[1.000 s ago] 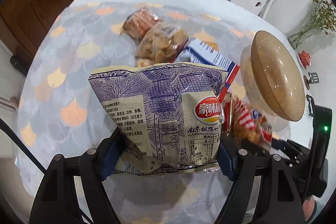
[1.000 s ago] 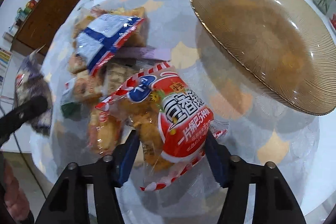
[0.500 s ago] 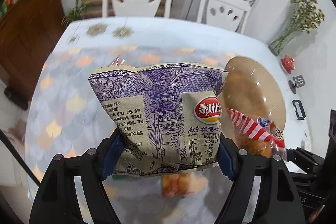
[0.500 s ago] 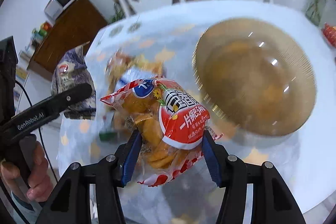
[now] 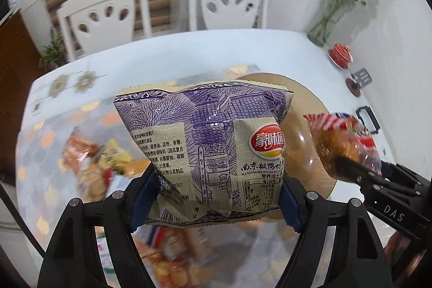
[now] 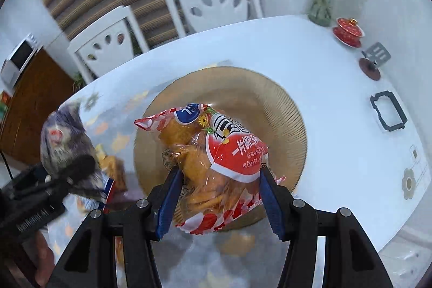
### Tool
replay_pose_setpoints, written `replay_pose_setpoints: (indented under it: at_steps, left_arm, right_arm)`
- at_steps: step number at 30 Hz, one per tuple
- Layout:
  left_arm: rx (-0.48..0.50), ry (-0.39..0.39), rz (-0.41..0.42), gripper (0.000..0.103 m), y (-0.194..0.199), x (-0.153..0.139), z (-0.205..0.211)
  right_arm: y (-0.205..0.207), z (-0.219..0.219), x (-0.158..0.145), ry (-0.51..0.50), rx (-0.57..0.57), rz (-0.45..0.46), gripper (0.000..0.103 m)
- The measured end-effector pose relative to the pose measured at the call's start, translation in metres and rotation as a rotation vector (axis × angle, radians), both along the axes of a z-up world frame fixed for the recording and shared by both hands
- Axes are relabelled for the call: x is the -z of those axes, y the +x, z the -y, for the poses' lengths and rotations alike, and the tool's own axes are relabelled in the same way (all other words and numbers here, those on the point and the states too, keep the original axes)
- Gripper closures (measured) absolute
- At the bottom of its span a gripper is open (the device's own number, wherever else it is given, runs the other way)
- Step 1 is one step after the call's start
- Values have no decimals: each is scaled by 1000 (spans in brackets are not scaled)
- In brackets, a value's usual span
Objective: Organize snacks
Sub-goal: 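Lift both held bags and carry them over the brown glass bowl, then open both grippers to drop the bags into the brown glass bowl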
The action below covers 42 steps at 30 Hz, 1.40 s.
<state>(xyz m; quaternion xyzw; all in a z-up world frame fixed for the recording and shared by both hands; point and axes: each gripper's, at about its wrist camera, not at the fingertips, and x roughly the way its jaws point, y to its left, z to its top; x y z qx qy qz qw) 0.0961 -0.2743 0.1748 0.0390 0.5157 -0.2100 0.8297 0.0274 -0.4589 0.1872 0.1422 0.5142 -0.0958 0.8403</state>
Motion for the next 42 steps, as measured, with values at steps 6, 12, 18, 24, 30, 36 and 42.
replay_pose_setpoints:
  at_steps: [6,12,18,24,30,36,42]
  left_arm:
    - [73,37,-22,19,10,19,34]
    - [70,-3,-57,20,7,27,23]
    - [57,-43,-20,20,-5,17,0]
    - [-48,-64,11,20,-20,6,-57]
    - [-191,-43,35,20,-40,-3,-136]
    - [-319,10,21,20,-57,6,-210]
    - [-411,-6,-51,20,-70,35,-259]
  right_arm:
    - [18,22,15,76,38,-35,43]
    - [11,26,31,85,49,-85,43]
    - [-5,9,34,93,16,-98,43]
    - [-11,-35,30,78,-94,-82,43]
    - [-8,-86,31,97,-208,-67,43]
    - [-10,-129,39,107,-283,-76,43]
    - [-15,-160,60,127,-320,-123,43]
